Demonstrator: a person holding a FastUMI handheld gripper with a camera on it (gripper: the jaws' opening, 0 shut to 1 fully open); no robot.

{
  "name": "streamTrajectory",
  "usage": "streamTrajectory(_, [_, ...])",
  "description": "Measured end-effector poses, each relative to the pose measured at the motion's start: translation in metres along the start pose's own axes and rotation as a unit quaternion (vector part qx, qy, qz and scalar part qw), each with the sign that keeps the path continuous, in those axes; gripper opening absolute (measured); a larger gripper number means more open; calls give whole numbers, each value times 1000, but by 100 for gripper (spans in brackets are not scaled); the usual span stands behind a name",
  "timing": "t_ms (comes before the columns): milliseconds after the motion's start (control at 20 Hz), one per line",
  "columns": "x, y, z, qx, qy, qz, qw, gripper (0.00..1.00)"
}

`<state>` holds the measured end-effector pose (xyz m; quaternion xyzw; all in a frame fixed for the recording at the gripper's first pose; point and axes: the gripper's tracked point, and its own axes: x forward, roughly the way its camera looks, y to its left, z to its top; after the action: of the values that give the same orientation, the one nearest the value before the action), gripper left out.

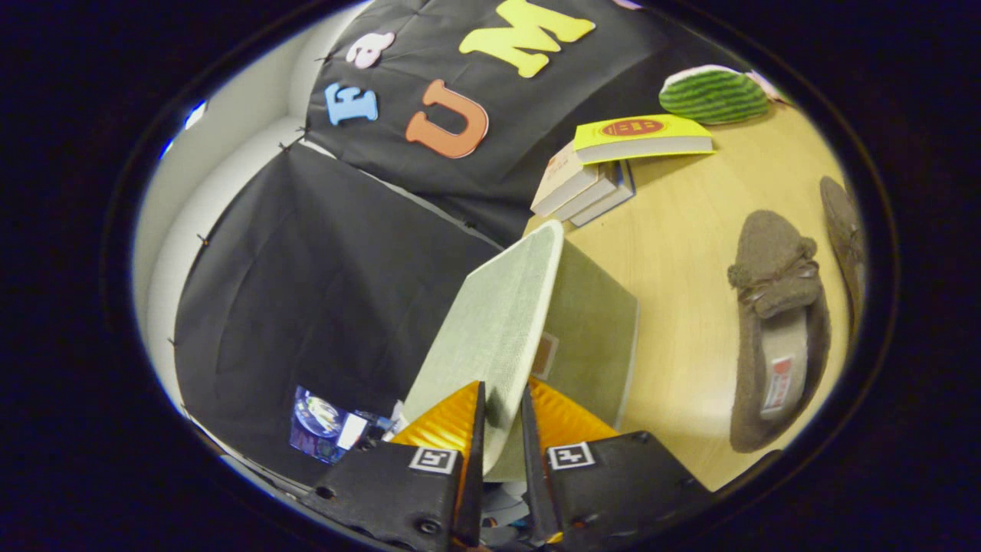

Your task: Open the storage box then place both shoes into the box .Put the left shoe in first, then the right shoe, with the right side of both shoes facing outward in a uniform manner.

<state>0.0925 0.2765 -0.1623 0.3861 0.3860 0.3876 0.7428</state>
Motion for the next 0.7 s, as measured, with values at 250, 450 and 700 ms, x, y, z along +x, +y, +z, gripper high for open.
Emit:
streamTrajectory(250, [-14,47,10,22,-23,47,998,6])
streamTrajectory(450, [-7,97,15,-19,-31,56,998,6])
streamTrajectory(700, [29,164,11,-83,-17,61,995,6])
